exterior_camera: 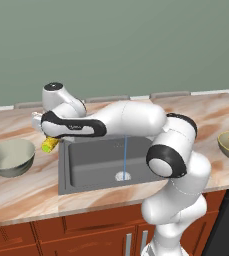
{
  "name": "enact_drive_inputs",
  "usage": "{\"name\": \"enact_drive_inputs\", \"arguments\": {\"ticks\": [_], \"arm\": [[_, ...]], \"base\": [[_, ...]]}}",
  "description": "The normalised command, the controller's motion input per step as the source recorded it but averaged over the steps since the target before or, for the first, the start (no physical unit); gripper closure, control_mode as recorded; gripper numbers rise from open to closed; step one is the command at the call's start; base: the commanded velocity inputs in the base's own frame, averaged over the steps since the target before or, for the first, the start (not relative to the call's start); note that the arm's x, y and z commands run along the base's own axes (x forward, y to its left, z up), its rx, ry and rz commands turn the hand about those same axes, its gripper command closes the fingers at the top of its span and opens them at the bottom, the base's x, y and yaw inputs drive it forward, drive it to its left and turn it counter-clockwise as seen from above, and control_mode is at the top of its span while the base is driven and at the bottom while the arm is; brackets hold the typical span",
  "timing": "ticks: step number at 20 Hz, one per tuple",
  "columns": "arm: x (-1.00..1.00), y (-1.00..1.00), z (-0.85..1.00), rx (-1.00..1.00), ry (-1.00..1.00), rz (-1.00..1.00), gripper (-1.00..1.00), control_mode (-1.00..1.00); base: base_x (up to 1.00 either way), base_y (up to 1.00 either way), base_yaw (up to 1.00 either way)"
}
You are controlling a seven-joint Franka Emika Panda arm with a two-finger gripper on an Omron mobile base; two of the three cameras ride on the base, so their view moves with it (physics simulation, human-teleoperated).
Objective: Pick the oranges from the sink and place them in one bowl. Place the corn in the other bowl. Then turn off the sink faucet.
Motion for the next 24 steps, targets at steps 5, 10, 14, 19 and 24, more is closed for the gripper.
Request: {"name": "enact_drive_inputs", "arguments": {"ticks": [5,10,14,19,24], "arm": [[0.00,0.04,0.00,0.01,-0.11,-0.02,1.00,-1.00],[0.00,0.12,0.00,0.04,-0.04,0.00,1.00,-1.00],[0.00,0.04,0.04,0.15,0.01,0.00,1.00,-1.00],[0.00,0.03,0.08,0.20,0.07,0.00,1.00,-1.00],[0.00,0.13,0.00,0.15,0.03,0.00,1.00,-1.00]], "base": [[0.00,0.00,0.00],[0.00,0.00,0.00],[0.00,0.00,0.00],[0.00,0.00,0.00],[0.00,0.00,0.00]]}}
